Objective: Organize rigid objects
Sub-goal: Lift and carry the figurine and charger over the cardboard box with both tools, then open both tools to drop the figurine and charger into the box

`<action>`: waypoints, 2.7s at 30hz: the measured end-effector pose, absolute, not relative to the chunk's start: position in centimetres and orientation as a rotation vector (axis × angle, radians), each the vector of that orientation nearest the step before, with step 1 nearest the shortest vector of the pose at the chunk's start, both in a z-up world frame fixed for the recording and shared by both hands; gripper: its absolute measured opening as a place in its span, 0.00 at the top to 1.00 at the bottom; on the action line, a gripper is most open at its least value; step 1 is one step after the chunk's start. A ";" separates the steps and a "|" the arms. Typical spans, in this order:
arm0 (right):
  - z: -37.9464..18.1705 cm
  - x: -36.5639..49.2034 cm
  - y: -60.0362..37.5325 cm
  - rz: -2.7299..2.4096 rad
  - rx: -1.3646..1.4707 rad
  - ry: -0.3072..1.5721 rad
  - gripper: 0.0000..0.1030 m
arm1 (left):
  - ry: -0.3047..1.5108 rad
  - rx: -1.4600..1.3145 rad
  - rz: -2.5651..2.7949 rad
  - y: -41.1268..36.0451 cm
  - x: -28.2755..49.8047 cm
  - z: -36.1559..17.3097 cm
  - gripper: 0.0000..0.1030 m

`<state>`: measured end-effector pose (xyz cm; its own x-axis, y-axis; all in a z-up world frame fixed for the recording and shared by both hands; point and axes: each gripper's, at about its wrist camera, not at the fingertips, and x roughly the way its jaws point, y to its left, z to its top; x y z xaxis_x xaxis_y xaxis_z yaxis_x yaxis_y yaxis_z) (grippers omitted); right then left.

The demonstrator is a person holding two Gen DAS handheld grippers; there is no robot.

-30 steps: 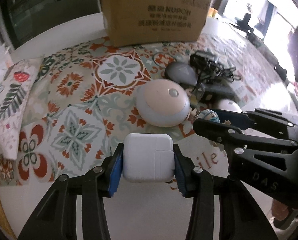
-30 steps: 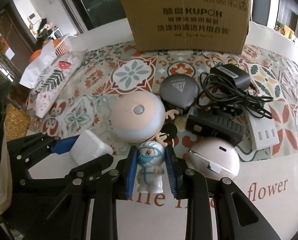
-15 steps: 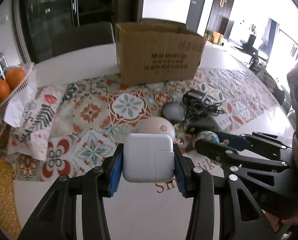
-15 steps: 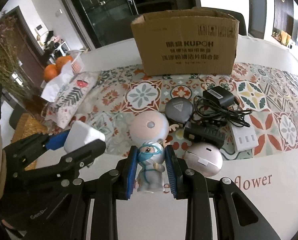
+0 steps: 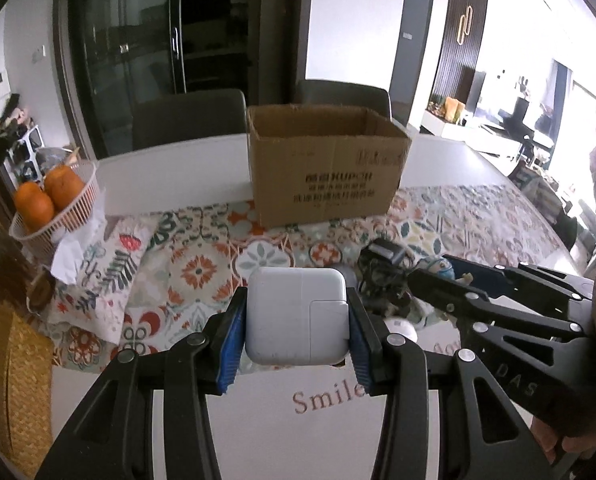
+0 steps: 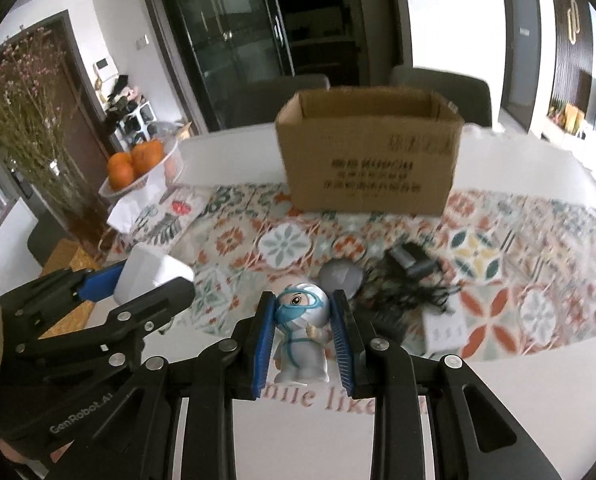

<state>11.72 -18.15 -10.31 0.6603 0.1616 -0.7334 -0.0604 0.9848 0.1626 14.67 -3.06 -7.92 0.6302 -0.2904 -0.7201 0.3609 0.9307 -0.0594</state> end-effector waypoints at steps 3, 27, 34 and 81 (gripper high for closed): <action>-9.0 12.3 -19.2 0.116 0.124 0.815 0.72 | 0.788 0.085 -0.371 -4.1 15.5 -6.6 0.56; -1.0 21.9 -25.8 0.111 0.131 0.730 0.72 | 0.723 0.095 -0.353 -10.1 25.4 0.6 0.56; -0.4 25.7 -26.7 0.120 0.121 0.753 0.72 | 0.750 0.098 -0.342 -10.9 29.2 1.1 0.56; -6.6 37.0 -31.5 -0.022 0.168 1.060 0.57 | 0.984 0.151 -0.167 -13.0 38.3 -3.0 0.17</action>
